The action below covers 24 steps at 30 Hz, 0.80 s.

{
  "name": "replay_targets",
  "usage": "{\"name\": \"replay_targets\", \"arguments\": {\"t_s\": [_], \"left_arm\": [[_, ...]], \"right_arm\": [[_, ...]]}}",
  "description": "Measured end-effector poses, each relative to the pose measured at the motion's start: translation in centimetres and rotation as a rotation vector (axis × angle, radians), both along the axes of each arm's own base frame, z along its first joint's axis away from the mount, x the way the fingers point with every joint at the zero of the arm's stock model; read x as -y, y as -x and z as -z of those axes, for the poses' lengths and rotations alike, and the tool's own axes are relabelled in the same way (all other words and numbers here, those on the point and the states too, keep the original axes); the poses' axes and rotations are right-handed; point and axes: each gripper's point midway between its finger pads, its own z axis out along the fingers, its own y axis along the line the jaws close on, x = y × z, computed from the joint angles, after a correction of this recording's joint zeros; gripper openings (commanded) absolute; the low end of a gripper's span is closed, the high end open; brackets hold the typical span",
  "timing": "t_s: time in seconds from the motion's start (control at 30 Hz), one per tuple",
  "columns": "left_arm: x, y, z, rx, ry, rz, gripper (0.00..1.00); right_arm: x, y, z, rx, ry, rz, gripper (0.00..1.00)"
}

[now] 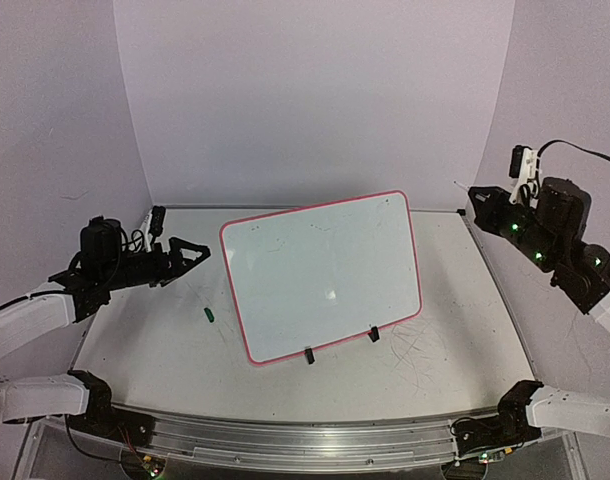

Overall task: Write a sentence on the whiteboard
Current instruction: Hold the whiteboard at the center of the board.

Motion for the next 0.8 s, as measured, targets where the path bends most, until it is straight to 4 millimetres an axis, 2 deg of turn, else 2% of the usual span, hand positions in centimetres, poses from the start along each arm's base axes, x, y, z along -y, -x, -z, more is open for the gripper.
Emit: {"name": "replay_targets", "arguments": {"t_s": [0.13,0.23,0.37,0.47,0.73,0.8], "left_arm": [[0.2,0.0,-0.1,0.009,0.015,0.007,1.00],[0.2,0.4,0.2,0.018,0.042,0.015,0.99],[0.1,0.8,1.2,0.001,0.062,0.010,0.99],[0.0,0.9,1.0,0.011,0.080,0.005,0.99],[-0.1,1.0,0.6,0.031,0.136,-0.009,1.00],[0.1,1.1,0.7,0.023,0.146,0.001,0.99]], "right_arm": [[-0.3,0.0,-0.3,0.002,-0.049,-0.013,0.00],[-1.4,-0.2,-0.2,-0.009,-0.059,-0.059,0.00],[-3.9,-1.1,0.1,-0.045,-0.041,-0.158,0.00],[-5.6,-1.5,0.1,-0.061,-0.023,-0.235,0.00],[-9.6,-1.0,-1.8,-0.046,-0.013,-0.440,0.00],[-11.1,-0.5,-1.9,-0.036,-0.012,-0.495,0.00]]}}
